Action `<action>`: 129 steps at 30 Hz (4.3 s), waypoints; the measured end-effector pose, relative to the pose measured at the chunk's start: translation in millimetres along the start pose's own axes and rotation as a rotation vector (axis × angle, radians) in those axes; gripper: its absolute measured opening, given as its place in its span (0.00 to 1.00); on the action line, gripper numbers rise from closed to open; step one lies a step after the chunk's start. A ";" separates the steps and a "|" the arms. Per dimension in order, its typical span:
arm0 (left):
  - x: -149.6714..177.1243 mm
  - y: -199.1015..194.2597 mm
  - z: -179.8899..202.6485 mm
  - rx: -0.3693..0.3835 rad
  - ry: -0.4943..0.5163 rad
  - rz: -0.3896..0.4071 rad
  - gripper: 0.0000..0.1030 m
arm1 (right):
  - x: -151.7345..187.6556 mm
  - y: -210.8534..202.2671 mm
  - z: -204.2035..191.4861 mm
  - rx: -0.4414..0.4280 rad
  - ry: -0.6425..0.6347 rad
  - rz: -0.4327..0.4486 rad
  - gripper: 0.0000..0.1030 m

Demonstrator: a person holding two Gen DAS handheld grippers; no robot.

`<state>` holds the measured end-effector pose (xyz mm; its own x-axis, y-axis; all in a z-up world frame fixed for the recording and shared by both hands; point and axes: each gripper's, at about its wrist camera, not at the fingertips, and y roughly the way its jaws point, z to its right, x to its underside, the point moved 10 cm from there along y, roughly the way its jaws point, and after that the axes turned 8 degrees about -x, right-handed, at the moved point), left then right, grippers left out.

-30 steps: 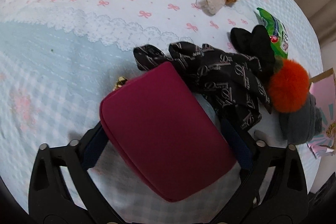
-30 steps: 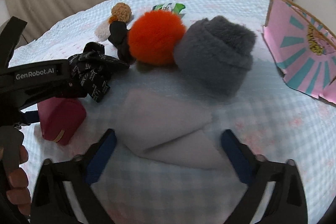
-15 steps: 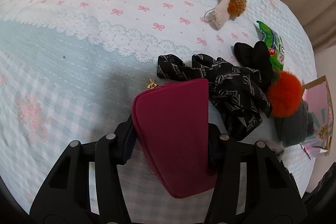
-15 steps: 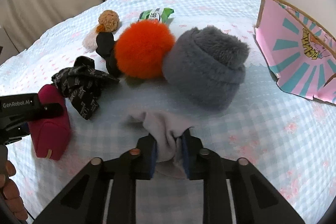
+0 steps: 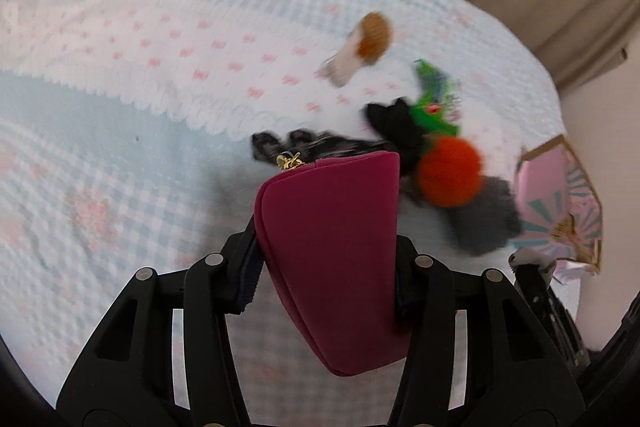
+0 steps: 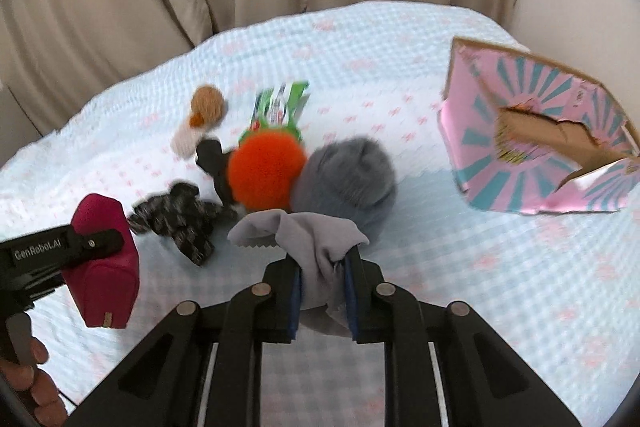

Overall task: Organize soft objects
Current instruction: 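Carry the pouch and cloth into the box and open both tools, then lift both tools out of the box back toward the remaining items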

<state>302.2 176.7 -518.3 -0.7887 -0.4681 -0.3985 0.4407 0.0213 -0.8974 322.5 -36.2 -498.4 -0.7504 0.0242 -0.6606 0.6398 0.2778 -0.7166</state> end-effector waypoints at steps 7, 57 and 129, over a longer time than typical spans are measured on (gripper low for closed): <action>-16.7 -84.0 52.2 0.051 0.079 0.069 0.45 | -45.0 -82.2 15.9 0.023 0.020 0.068 0.16; 43.2 107.9 467.5 -0.090 0.297 -0.283 0.45 | -105.7 -9.7 350.8 -0.100 -0.172 -0.326 0.16; 23.0 -322.6 126.9 0.122 0.414 0.305 1.00 | -114.9 -336.6 57.3 0.028 -0.042 0.266 1.00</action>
<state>196.3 46.9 -213.9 -0.7094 -0.0676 -0.7015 0.7037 -0.0129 -0.7104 202.9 -187.5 -194.1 -0.5481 0.0526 -0.8348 0.8183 0.2403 -0.5221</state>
